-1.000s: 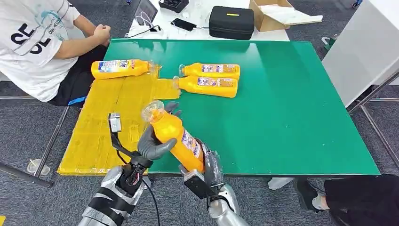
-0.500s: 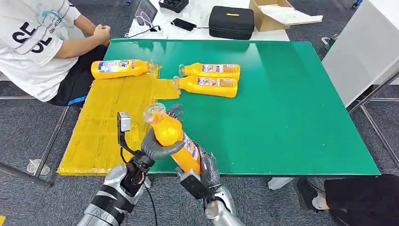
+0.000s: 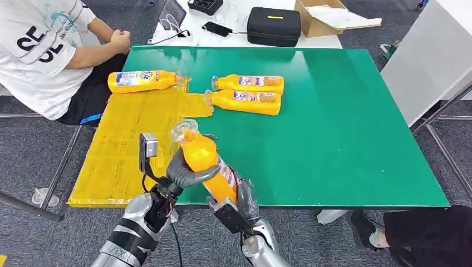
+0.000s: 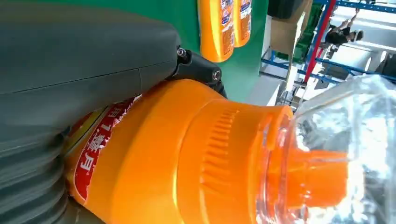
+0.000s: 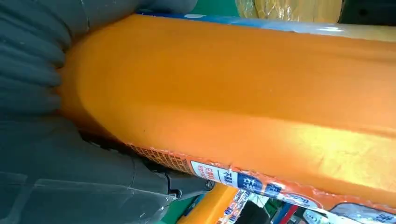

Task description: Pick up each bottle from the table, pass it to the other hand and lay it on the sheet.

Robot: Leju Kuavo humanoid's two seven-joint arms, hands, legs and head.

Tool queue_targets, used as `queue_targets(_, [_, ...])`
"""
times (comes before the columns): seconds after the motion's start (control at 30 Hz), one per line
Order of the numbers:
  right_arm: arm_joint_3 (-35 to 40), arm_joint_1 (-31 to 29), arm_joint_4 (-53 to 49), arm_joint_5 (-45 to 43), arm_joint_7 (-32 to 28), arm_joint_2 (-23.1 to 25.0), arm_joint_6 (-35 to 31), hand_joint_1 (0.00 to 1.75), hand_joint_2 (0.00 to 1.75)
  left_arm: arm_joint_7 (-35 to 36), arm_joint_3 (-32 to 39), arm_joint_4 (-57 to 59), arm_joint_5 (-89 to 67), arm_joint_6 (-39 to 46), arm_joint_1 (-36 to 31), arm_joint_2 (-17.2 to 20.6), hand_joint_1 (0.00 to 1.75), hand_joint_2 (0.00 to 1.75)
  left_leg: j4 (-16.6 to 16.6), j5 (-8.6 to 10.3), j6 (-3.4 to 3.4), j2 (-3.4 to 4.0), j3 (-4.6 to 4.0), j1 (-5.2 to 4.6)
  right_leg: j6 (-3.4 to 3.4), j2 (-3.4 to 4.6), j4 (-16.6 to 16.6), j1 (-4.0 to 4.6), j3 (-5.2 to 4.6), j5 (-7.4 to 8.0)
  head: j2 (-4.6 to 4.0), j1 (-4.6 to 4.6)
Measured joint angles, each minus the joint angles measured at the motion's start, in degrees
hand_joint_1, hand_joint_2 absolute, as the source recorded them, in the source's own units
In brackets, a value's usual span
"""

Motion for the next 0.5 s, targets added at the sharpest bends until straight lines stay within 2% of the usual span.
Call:
queue_targets(0.2, [-0.37,-0.03,-0.02,-1.09,0.00,0.15,0.35,1.75,1.75,-1.25,-0.20,-1.05,-8.53,5.27,0.13,0.00,1.75,1.75,0.00,0.00,0.00,0.00,0.00,0.00,0.00,0.00,0.00,0.00,0.00,0.00,0.00,0.00])
queue_targets(0.33, [-0.77,0.05,-0.13,-0.88,-0.06,0.17,-0.17,1.75,1.75,1.48,0.13,-1.16,-4.54,-0.70,0.12,0.06,1.75,1.75,0.00,0.00,0.00,0.00,-0.01,0.00,0.00,0.00,0.00,0.00,0.00,0.00,0.00,-0.02])
queue_targets(0.37, [-0.77,0.14,-0.20,-0.55,-0.15,0.17,-0.48,1.68,1.75,2.63,0.43,-0.81,-1.60,-3.06,0.03,0.15,1.75,1.75,0.00,0.00,0.00,0.00,0.00,0.00,0.00,0.00,0.00,0.01,0.00,0.00,0.00,-0.02])
queue_targets(0.4, [-0.77,0.16,-0.22,-0.37,-0.24,0.24,-0.77,0.73,1.75,3.57,0.68,-0.35,1.17,-5.17,-0.02,0.20,1.75,1.75,0.00,0.00,0.00,0.00,0.00,0.00,0.00,0.00,0.00,0.00,-0.01,0.00,0.00,-0.02])
queue_targets(0.43, [-0.77,0.19,-0.22,0.00,-0.33,0.33,-1.15,0.37,1.75,4.51,0.96,0.13,3.90,-6.91,-0.04,0.20,1.75,1.75,0.00,0.00,0.00,0.01,0.00,0.00,0.00,0.00,0.00,0.01,-0.01,0.00,0.00,-0.02])
queue_targets(0.47, [-0.74,0.18,-0.22,0.44,-0.39,0.35,-1.64,0.37,1.75,5.18,1.12,0.61,5.93,-8.00,-0.11,0.31,1.75,1.75,0.00,0.00,0.00,0.01,0.00,0.00,0.00,0.00,0.00,0.01,-0.01,0.00,0.02,0.00])
queue_targets(0.5, [-0.74,0.18,-0.22,0.90,-0.39,0.35,-2.10,0.14,1.75,5.62,1.27,1.09,7.52,-8.61,-0.16,0.42,1.75,1.75,0.00,0.00,0.00,0.00,0.00,0.01,0.00,0.00,0.00,0.01,0.00,0.00,0.00,-0.02])
